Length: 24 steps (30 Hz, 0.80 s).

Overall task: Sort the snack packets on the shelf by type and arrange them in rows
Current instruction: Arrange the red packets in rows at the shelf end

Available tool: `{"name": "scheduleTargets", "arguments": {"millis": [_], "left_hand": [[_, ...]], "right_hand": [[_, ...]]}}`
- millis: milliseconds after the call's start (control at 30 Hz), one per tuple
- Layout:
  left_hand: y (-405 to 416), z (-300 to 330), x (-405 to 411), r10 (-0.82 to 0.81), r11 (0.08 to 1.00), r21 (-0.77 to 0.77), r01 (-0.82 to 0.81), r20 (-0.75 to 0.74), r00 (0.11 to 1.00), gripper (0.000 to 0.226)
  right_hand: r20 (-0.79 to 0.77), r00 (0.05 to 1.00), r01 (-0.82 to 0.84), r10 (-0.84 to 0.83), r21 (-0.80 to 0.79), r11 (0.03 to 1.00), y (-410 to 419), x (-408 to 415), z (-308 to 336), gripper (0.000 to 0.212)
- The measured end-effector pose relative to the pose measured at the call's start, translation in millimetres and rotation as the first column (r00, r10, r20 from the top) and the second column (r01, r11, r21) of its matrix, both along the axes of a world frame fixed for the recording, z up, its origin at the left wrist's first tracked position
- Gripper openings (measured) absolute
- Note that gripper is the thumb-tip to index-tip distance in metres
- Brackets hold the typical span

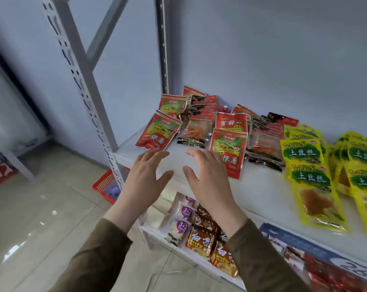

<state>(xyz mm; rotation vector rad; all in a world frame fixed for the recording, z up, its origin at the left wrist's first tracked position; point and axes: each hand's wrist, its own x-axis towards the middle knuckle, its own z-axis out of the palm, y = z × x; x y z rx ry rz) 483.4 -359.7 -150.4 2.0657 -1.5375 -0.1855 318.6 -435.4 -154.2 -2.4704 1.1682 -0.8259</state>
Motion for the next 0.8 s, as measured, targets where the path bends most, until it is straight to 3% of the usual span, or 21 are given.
{"name": "scheduleTargets", "arguments": {"millis": [233, 400, 533, 667, 800], "left_hand": [[-26, 4, 72, -0.123, 0.992, 0.005, 0.123, -0.023, 0.992, 0.055], [-67, -2, 104, -0.147, 0.989, -0.043, 0.143, -0.129, 0.981, 0.057], [-115, -6, 127, -0.141, 0.989, -0.076, 0.127, -0.221, 0.965, 0.054], [-166, -10, 143, -0.128, 0.991, -0.013, 0.13, -0.286, 0.95, 0.046], [-201, -23, 157, -0.174, 0.973, 0.118, 0.198, -0.192, 0.966, 0.057]], "right_hand": [[0.039, 0.995, 0.093, -0.097, 0.102, 0.99, -7, 58, 5, 0.046], [0.063, 0.99, 0.116, -0.128, 0.16, 0.98, -41, 85, 6, 0.048], [0.204, 0.964, 0.092, -0.171, 0.349, 0.933, -87, 106, 3, 0.054], [0.345, 0.903, 0.019, -0.256, 0.562, 0.827, -131, 129, 0, 0.057], [0.378, 0.877, 0.004, -0.296, 0.611, 0.792, -159, 148, -2, 0.05]]}}
